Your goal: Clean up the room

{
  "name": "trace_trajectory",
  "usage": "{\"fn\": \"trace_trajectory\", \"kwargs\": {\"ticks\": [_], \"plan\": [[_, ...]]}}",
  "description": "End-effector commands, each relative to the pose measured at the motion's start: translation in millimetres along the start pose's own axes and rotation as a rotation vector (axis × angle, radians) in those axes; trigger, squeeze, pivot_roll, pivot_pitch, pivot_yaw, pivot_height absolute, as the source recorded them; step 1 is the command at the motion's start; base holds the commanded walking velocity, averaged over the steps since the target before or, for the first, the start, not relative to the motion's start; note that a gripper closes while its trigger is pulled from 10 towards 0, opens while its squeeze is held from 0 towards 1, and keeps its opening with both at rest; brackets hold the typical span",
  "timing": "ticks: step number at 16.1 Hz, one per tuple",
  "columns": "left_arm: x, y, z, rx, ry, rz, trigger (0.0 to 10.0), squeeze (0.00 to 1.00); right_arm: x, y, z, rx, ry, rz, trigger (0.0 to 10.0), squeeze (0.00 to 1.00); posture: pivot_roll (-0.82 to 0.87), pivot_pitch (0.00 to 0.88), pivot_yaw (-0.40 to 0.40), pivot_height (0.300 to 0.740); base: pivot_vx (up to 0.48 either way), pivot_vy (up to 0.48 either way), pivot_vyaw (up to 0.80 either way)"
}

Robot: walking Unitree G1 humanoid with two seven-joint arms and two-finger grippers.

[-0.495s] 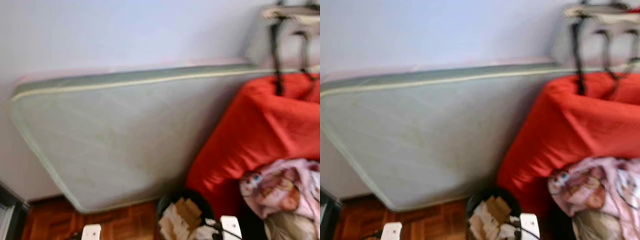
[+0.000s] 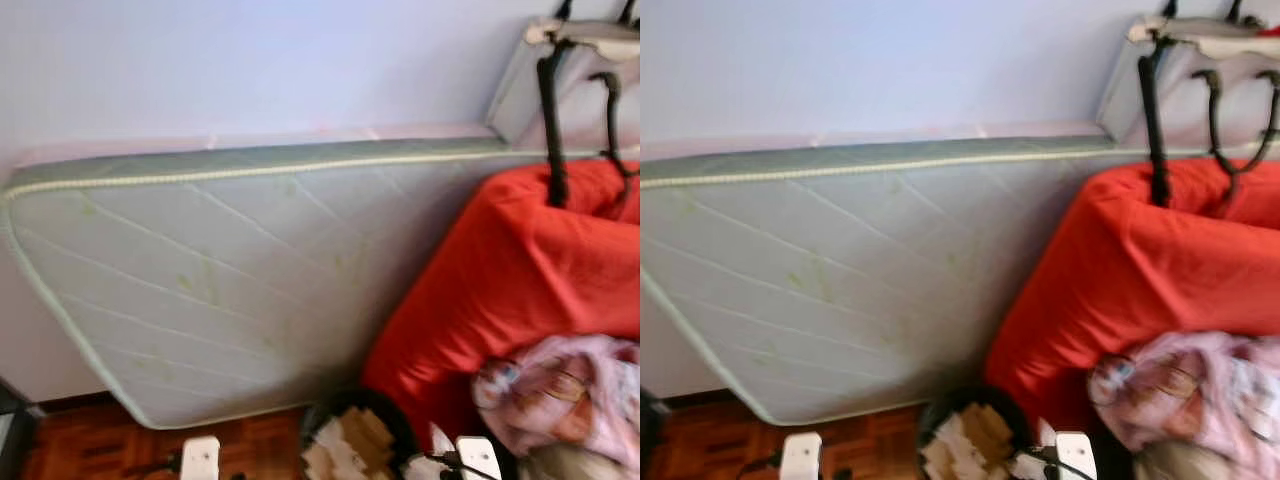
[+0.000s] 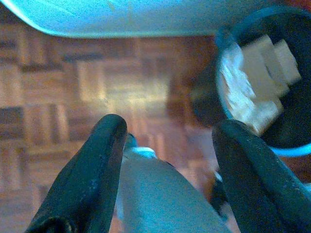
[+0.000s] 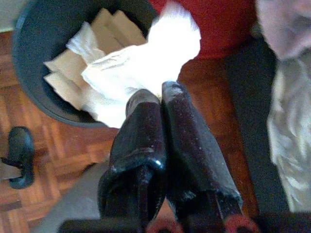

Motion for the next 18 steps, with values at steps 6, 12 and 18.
{"fn": "trace_trajectory", "kwargs": {"ticks": [6, 12, 18], "plan": [[-2.8, -12.1, 6.0, 0.008, -0.01, -0.031, 10.0, 0.0, -0.9, 3.8, 3.6, -0.033, 0.028, 0.009, 10.0, 0.0, 0.08, 0.0, -0.131, 0.74, 0.0, 0.0, 0.0], [-3.8, -8.7, -19.7, 0.087, 0.005, -0.028, 10.0, 0.0, 2.2, -2.4, -21.4, 0.028, 0.061, 0.007, 10.0, 0.0, 0.11, 0.0, -0.064, 0.74, 0.0, 0.0, 0.0], [-6.8, -7.7, -42.1, 0.138, 0.025, -0.026, 10.0, 0.0, 3.1, -8.7, -45.3, 0.049, 0.11, 0.002, 10.0, 0.0, 0.08, 0.0, -0.019, 0.74, 0.0, 0.0, 0.0]]}}
Point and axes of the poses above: a point about 5 cm out from each wrist's last joint towards the gripper, its own x axis pointing out of the wrist towards the gripper, its own y axis along the axis of the wrist's last joint, z = x × y, the point moved 4 cm from there along x, pointing out of the wrist towards the gripper, and after that the axes turned 6 degrees about x, right-handed, at the moved point
